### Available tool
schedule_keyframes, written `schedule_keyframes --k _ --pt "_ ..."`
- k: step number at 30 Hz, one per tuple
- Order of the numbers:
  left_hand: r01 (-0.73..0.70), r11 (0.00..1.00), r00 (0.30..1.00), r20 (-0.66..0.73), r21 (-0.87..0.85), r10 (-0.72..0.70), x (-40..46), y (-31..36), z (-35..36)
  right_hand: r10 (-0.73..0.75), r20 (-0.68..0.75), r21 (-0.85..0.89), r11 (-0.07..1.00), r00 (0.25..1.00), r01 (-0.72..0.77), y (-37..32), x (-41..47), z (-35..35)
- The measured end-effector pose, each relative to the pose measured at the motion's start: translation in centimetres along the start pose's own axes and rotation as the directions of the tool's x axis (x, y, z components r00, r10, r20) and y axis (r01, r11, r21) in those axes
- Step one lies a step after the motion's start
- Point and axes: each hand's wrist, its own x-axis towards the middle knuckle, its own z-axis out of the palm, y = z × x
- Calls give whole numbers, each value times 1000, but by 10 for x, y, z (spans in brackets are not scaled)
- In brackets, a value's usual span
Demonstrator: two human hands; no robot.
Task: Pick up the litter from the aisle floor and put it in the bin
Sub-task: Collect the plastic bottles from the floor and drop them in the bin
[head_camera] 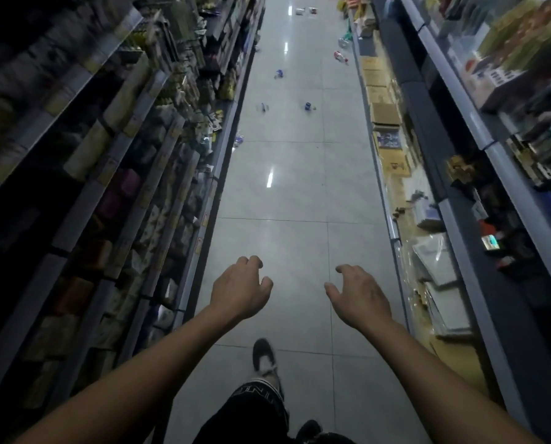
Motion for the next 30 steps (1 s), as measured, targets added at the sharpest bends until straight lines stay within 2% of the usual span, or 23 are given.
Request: schedule_keyframes --k 8,15,25,30 --pt "43 999 999 -7 -30 -44 130 -44 -36 -40 19 -48 998 999 41 -66 137 -16" --pt "-16 1000 1000 6 -26 16 249 -61 -70 7 15 -61 998 1000 -6 -101 226 -33" --pt "-126 992 989 76 4 125 389 -16 -85 104 -53 -44 993 993 -106 -84 332 -84" --pt "-162 986 983 91 35 158 467 30 -83 91 -81 -28 995 993 -94 -58 403 -116"
